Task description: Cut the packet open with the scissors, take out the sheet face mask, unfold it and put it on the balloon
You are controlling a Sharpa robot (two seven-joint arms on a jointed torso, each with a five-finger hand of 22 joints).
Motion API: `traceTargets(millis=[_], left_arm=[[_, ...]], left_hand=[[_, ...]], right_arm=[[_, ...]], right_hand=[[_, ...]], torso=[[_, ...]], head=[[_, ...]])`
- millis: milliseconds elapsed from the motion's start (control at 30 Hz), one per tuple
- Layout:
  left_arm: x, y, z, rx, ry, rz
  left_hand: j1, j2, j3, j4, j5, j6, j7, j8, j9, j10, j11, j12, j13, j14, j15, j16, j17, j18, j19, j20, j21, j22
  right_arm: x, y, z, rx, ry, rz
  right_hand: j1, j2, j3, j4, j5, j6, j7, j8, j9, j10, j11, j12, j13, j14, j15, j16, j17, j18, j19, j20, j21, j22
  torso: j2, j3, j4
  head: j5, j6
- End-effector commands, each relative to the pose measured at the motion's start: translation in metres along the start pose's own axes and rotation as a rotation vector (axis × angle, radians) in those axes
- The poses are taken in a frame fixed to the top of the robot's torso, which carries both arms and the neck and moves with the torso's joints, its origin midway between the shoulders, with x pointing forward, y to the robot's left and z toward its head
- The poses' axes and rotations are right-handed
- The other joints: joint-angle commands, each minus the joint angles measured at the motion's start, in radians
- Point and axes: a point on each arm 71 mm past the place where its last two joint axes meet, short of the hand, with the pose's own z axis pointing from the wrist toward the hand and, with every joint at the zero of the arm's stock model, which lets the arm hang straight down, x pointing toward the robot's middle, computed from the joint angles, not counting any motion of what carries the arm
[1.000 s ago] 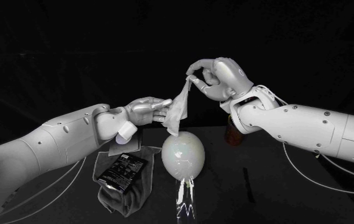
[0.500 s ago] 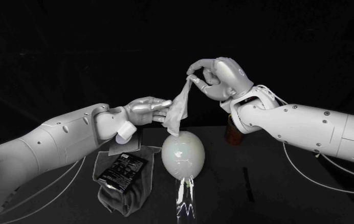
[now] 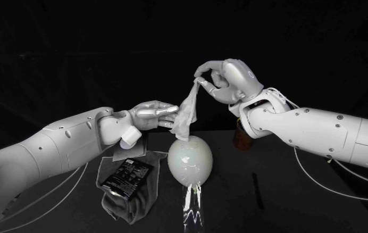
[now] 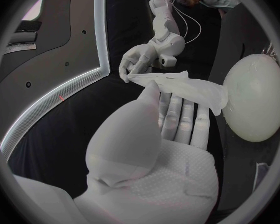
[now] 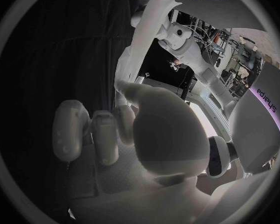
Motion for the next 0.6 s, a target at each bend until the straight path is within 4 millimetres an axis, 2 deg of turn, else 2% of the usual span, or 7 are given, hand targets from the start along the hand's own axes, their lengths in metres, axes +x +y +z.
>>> traceTargets(millis=[33,233,433,600], left_arm=[[0.0024,-0.0007,0.0014,-0.001,0.018,0.013],[0.0022,-0.0008,0.0011,0.000,0.016,0.015],[0.0025,-0.0002,0.0016,-0.008,0.012,0.030],[0.0026,0.0006,0.0028,-0.017,0.000,0.052]], left_hand=[[0.002,-0.008,-0.005,0.000,0.001,-0.001,0.005,-0.003,-0.001,-0.005,0.000,-0.003,-0.001,-0.007,-0.002,0.005,0.001,-0.016,0.009,0.001,-0.001,0.001],[0.010,-0.003,-0.003,0.001,0.001,0.000,0.004,-0.003,-0.003,-0.006,0.000,-0.002,-0.001,-0.007,-0.002,0.008,0.002,-0.016,0.010,0.001,-0.001,0.001],[0.065,0.015,0.021,-0.018,0.002,0.012,-0.004,0.000,-0.005,-0.003,-0.007,0.001,-0.003,-0.003,-0.007,0.016,0.003,-0.014,0.015,0.000,0.000,0.001],[0.090,0.017,0.033,-0.025,0.002,0.028,-0.007,0.005,-0.006,0.010,-0.011,0.008,-0.003,0.011,-0.012,0.027,0.005,-0.009,0.027,-0.001,0.006,0.004]], right_arm=[[-0.0020,0.0007,0.0003,0.000,-0.028,-0.012],[-0.0021,0.0004,0.0002,0.001,-0.028,-0.013],[-0.0021,0.0008,0.0002,0.001,-0.028,-0.012],[-0.0020,0.0016,0.0001,0.000,-0.027,-0.009]], right_hand=[[0.008,0.002,-0.006,0.002,0.006,0.008,0.001,0.011,0.000,0.008,0.002,0.004,0.094,0.106,0.001,0.003,0.264,-0.009,0.007,0.000,0.006,0.196],[0.008,0.002,-0.006,0.002,0.006,0.008,0.001,0.011,0.000,0.008,0.002,0.004,0.094,0.106,0.001,0.003,0.264,-0.009,0.007,0.000,0.006,0.196],[0.008,0.002,-0.006,0.002,0.006,0.008,0.001,0.011,0.000,0.008,0.002,0.004,0.094,0.106,0.001,0.003,0.264,-0.009,0.007,0.000,0.006,0.196],[0.008,0.002,-0.006,0.002,0.006,0.008,0.001,0.011,0.000,0.008,0.002,0.004,0.094,0.106,0.001,0.003,0.264,-0.009,0.007,0.000,0.006,0.196]], torso=[[0.000,-0.0001,0.0002],[0.000,-0.0002,0.0001],[0.000,-0.0002,0.0005],[0.000,0.0000,-0.0002]], head=[[0.000,-0.002],[-0.001,-0.002],[-0.002,-0.005],[-0.001,-0.007]])
